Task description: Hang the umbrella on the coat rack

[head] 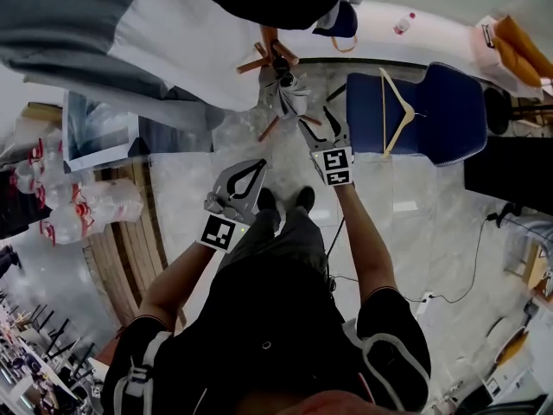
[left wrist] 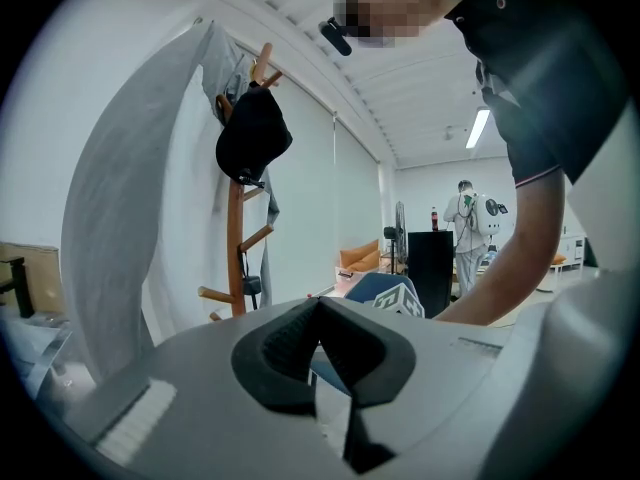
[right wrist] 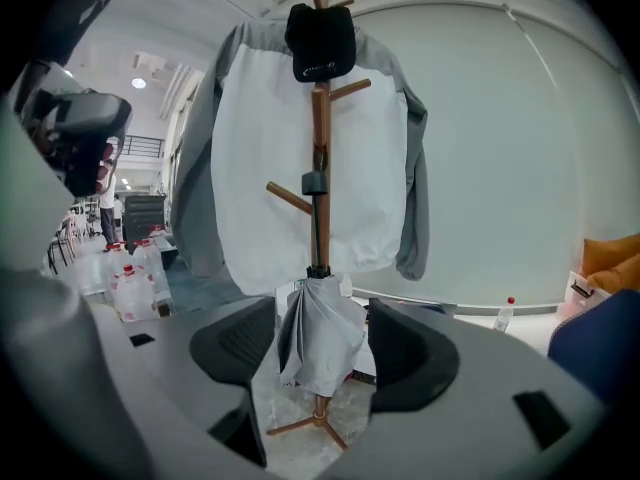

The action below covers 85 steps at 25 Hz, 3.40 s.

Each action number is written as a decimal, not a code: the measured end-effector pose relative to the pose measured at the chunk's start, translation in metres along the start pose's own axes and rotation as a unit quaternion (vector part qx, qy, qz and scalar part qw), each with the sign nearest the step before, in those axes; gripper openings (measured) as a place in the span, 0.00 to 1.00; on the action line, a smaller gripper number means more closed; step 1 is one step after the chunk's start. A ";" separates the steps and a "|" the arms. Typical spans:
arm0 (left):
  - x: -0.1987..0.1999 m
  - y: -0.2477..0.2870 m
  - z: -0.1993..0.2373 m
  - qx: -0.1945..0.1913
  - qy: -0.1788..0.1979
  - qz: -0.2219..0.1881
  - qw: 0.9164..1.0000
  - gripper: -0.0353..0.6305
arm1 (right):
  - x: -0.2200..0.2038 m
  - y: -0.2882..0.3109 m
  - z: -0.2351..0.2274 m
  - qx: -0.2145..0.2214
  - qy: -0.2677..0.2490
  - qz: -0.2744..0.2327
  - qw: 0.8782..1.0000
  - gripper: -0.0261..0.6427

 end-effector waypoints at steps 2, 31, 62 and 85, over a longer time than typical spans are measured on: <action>0.002 -0.001 -0.001 0.001 -0.003 0.001 1.000 0.05 | 0.009 -0.010 0.000 -0.002 0.003 -0.007 1.000 0.44; 0.052 -0.028 -0.006 0.059 0.005 -0.025 0.998 0.05 | 0.134 -0.164 -0.001 -0.067 0.022 -0.068 0.995 0.04; 0.081 -0.080 0.000 0.164 0.025 0.002 0.986 0.05 | 0.169 -0.247 0.025 -0.142 -0.027 -0.076 0.987 0.04; 0.079 -0.089 0.004 0.179 0.027 -0.001 0.984 0.05 | 0.174 -0.238 0.029 -0.135 -0.050 -0.090 0.986 0.04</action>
Point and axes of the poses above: the fingertips, and each gripper's own axes: y forward along the fingers, z to its left, x out of its top, the point moved 10 cm from there along -y, backward along the fingers, and after that the axes turned 6 degrees about -x, right-handed, at the moved point
